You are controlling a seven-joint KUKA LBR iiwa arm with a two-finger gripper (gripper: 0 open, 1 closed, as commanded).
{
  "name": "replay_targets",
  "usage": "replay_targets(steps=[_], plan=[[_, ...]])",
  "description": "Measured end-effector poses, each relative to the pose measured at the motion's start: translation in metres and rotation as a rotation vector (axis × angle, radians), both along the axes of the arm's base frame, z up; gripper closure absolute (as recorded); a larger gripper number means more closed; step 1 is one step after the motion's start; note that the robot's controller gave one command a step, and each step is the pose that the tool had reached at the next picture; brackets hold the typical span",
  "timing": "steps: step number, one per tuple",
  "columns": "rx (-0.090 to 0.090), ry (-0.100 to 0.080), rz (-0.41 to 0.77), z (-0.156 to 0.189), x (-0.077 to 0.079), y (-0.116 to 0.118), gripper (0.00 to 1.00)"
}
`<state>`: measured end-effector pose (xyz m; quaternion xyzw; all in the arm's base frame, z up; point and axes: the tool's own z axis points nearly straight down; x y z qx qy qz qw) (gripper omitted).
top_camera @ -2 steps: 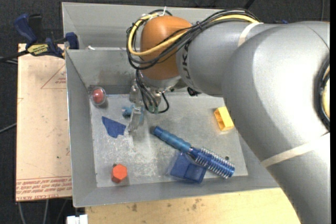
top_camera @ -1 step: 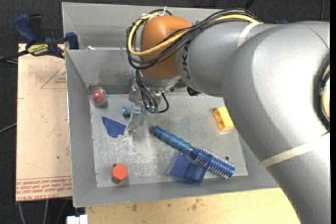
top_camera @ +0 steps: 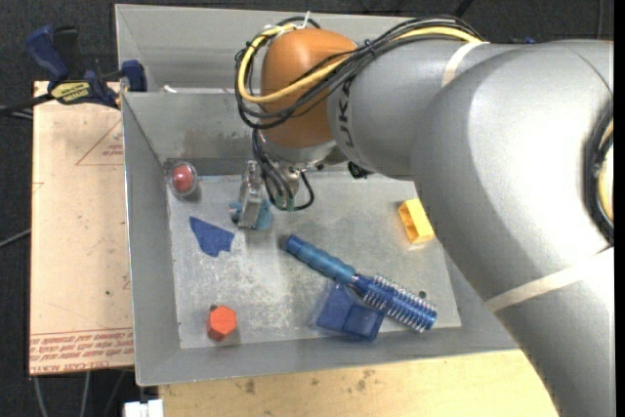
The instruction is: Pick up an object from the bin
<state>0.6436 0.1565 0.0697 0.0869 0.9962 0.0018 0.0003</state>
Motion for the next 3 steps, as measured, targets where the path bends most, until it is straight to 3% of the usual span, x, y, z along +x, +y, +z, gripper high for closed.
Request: replay_targets(steps=[1,2,3], plan=[[-0.001,-0.004,0.000,0.025,0.001,0.000,1.00],[0.001,-0.011,0.000,0.106,0.004,0.001,1.00],[-0.001,-0.004,0.000,0.117,0.005,0.001,1.00]])
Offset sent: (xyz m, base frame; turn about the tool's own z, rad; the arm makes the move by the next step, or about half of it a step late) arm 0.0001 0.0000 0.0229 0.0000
